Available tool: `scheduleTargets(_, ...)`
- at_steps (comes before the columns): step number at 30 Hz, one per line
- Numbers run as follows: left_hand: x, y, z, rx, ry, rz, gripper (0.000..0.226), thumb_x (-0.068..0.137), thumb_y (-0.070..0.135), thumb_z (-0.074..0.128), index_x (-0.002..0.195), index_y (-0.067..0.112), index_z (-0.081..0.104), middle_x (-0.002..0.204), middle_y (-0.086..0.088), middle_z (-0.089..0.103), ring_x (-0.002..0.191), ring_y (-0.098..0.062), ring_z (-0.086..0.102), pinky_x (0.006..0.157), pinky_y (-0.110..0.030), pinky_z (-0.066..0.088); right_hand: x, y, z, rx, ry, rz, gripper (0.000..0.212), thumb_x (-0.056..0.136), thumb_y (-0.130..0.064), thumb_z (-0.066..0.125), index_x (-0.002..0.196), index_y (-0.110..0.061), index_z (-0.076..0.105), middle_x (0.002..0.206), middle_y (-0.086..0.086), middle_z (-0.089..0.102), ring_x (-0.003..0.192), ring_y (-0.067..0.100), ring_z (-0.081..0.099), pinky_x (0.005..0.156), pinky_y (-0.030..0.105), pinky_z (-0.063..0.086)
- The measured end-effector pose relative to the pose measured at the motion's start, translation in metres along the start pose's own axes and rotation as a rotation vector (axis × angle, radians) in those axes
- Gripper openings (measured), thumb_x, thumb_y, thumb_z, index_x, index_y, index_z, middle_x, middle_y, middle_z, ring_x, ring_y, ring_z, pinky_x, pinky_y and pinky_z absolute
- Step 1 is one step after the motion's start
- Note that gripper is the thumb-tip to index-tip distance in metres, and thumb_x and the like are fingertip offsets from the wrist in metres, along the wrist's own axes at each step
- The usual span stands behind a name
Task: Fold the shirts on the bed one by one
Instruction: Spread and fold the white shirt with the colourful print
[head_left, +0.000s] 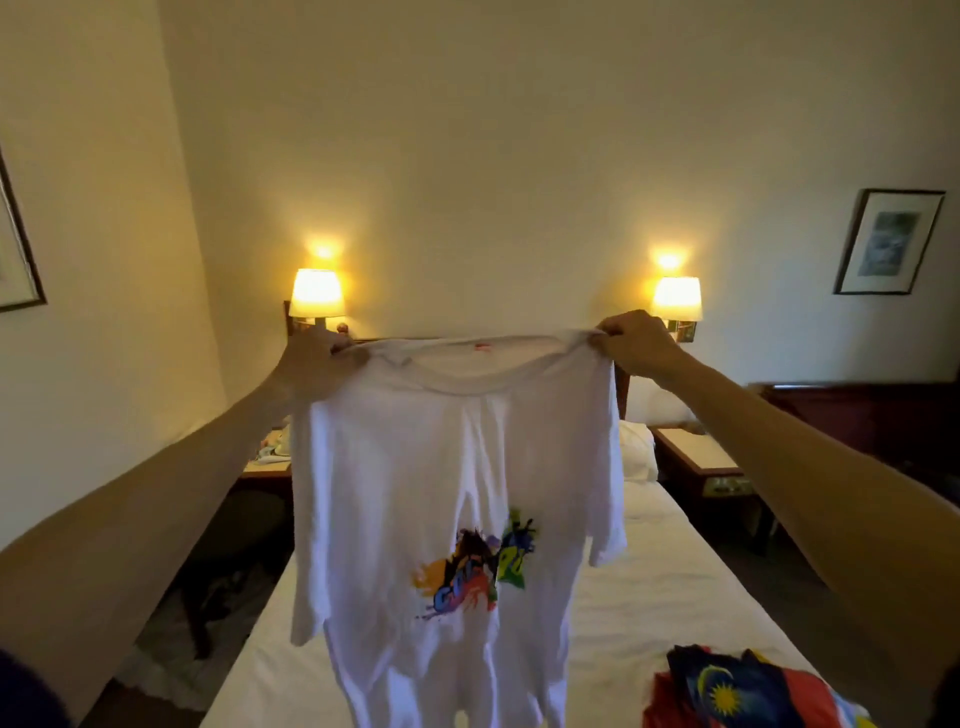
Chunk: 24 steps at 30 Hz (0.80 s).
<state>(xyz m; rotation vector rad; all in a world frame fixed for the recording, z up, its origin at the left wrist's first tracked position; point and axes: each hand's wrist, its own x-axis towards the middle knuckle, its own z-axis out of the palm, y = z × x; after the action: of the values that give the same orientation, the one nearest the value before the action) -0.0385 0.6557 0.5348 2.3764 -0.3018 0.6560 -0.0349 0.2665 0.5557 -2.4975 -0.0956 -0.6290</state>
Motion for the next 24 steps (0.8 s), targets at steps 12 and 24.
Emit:
scheduleTargets(12, -0.067, -0.089, 0.024, -0.411, 0.241, -0.429, 0.022, 0.097, 0.030, 0.057, 0.077, 0.028, 0.067, 0.082, 0.001, 0.064, 0.081, -0.018, 0.059, 0.074, -0.031, 0.047, -0.019, -0.046, 0.136, 0.729, -0.161, 0.395, 0.016, 0.090, -0.010, 0.053, 0.090, -0.020, 0.065, 0.090, 0.006, 0.075, 0.088, 0.021, 0.074, 0.073, 0.044, 0.061)
scheduleTargets(24, -0.110, -0.043, -0.043, -0.460, 0.402, -0.087, 0.027, 0.097, 0.025, 0.057, 0.081, 0.038, 0.074, 0.067, 0.022, 0.063, 0.063, 0.007, 0.050, 0.060, -0.008, 0.038, 0.030, -0.110, 0.183, 1.099, -0.306, 0.286, 0.008, 0.084, -0.016, 0.072, 0.087, -0.013, 0.065, 0.082, 0.007, 0.067, 0.073, 0.018, 0.070, 0.067, 0.036, 0.061)
